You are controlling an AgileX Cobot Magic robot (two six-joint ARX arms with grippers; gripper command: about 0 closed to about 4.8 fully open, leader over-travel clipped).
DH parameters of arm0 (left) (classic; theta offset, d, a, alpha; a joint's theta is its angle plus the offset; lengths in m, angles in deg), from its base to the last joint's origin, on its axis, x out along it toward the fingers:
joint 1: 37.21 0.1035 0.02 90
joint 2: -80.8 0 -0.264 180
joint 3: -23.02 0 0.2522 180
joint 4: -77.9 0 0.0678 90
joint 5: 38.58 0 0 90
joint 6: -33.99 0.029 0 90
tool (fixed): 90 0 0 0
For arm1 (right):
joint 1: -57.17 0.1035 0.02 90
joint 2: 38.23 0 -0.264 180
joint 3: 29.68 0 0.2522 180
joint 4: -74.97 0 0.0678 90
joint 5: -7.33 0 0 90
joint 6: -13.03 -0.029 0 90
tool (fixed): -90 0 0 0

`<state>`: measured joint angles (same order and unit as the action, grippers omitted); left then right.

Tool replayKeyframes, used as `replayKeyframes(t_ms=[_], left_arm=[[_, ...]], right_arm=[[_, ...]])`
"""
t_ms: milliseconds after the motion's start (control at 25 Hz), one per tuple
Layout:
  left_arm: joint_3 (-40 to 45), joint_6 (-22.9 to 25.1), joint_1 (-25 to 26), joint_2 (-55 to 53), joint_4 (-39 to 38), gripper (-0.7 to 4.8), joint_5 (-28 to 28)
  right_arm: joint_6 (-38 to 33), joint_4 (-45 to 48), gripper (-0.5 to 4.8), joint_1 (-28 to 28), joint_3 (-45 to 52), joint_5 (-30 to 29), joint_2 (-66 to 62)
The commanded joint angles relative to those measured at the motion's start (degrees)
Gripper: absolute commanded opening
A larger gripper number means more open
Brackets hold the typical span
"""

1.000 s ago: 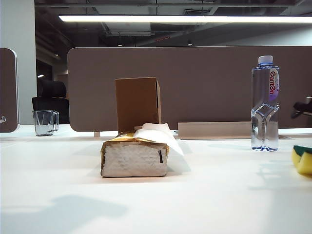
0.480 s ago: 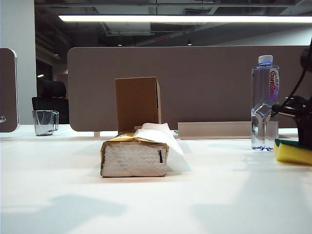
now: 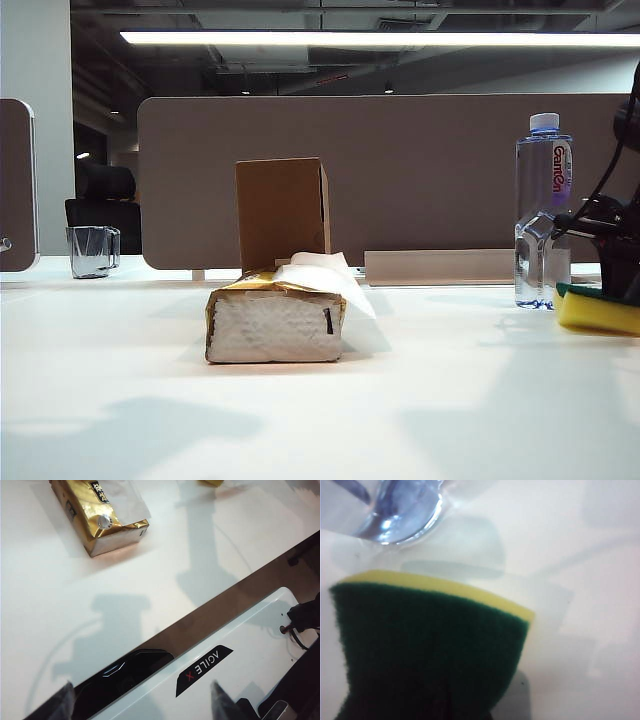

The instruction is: Move the sponge from left to right to wipe the table, avoiding obstacles on the table, and finally reaching the bottle of mineral water.

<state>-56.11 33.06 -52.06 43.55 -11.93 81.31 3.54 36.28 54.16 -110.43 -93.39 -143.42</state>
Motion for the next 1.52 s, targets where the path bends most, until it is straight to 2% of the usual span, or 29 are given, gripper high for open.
replayKeyframes(t_ms=[40, 80, 160, 240, 360, 400, 440, 480, 760, 1000, 1360, 1520], left_arm=[[-0.3, 0.0, 0.0, 0.0, 0.3, 3.49, 0.4], [-0.3, 0.0, 0.0, 0.0, 0.3, 3.49, 0.4], [-0.3, 0.0, 0.0, 0.0, 0.3, 3.49, 0.4], [-0.3, 0.0, 0.0, 0.0, 0.3, 3.49, 0.4], [-0.3, 0.0, 0.0, 0.0, 0.3, 3.49, 0.4], [-0.3, 0.0, 0.0, 0.0, 0.3, 3.49, 0.4], [-0.3, 0.0, 0.0, 0.0, 0.3, 3.49, 0.4], [-0.3, 0.0, 0.0, 0.0, 0.3, 3.49, 0.4], [-0.3, 0.1, 0.0, 0.0, 0.3, 3.49, 0.4], [-0.3, 0.1, 0.0, 0.0, 0.3, 3.49, 0.4], [-0.3, 0.1, 0.0, 0.0, 0.3, 3.49, 0.3], [-0.3, 0.3, 0.0, 0.0, 0.4, 3.49, -2.1]], right_arm=[[0.2, -0.2, 1.27, 0.2, -0.1, 0.1, -0.3], [0.2, -0.4, 1.67, 0.2, -0.1, 0.1, -0.3], [0.2, -0.7, 1.86, 0.2, -0.1, 0.1, -0.2], [0.1, -1.0, 2.31, 0.2, -0.1, -1.1, -0.2], [0.1, -1.8, 2.47, 0.2, -0.1, -1.4, -0.2], [0.1, -2.1, 2.69, 0.2, -0.1, -1.4, 0.0], [0.1, -2.3, 3.29, 0.0, -0.1, -1.4, 0.5], [0.1, -2.3, 3.43, -0.2, -0.1, -1.4, 1.0], [0.2, -2.3, 3.42, -1.9, -0.1, -0.8, 9.1], [0.3, -5.5, 3.42, -1.9, -0.5, -3.2, 9.9], [2.4, -7.0, 3.38, -1.9, -0.4, -3.2, 16.1], [2.6, -8.0, 3.37, -1.9, -0.4, -4.0, 21.1]])
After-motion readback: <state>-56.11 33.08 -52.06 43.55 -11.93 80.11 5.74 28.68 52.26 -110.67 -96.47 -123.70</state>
